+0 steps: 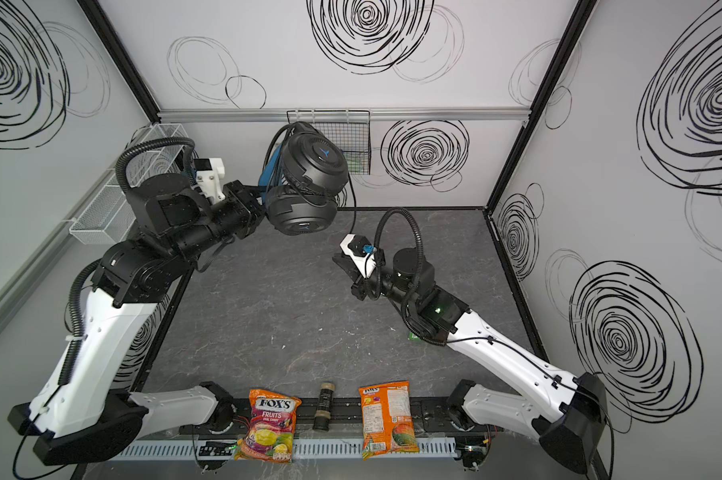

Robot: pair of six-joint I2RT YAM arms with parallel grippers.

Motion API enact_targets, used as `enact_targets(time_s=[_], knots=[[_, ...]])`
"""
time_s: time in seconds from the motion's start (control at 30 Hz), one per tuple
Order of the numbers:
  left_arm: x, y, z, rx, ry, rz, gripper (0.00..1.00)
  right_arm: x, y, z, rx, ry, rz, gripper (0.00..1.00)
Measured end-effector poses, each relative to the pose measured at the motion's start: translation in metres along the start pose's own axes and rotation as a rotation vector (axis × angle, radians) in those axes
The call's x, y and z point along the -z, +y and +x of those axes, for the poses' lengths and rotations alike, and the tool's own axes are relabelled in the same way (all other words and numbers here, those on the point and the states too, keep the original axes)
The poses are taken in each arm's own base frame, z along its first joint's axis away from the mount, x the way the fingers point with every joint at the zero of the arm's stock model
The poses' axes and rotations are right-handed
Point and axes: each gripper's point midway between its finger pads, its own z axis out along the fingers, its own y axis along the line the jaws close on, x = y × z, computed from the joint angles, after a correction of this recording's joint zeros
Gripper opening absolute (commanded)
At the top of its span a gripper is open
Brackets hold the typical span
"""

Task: Wrap the headphones
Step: 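Carry the cable end to the headphones with the right gripper while the left lowers them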

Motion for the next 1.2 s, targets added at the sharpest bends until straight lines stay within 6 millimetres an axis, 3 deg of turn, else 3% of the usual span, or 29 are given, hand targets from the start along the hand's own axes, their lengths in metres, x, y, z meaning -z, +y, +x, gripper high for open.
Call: enact_targets(time_s=[0.3, 0.57, 0.7, 0.83, 1.03, 1.2], knots=[[-0.004, -0.005, 0.000, 0.044, 0.002, 0.036, 0.00, -0.009, 0.016, 0.010, -0.046, 0.014, -0.046, 0.00], [-0.023, 0.020, 0.014, 0.096, 0.046, -0.011, 0.00, -0.034, 0.053, 0.028, -0.024, 0.091, -0.096, 0.00], [-0.027, 0.034, 0.014, 0.093, 0.033, -0.049, 0.00, -0.037, 0.070, 0.023, 0.020, 0.112, -0.100, 0.00], [-0.026, 0.043, 0.001, 0.045, -0.034, -0.094, 0.00, -0.037, 0.091, 0.009, 0.084, 0.132, -0.101, 0.00], [-0.019, 0.082, -0.012, -0.095, -0.125, -0.273, 0.00, -0.039, 0.126, 0.001, 0.183, 0.213, -0.111, 0.00], [-0.014, 0.119, -0.012, -0.199, -0.163, -0.418, 0.00, -0.034, 0.137, 0.003, 0.236, 0.291, -0.118, 0.00]])
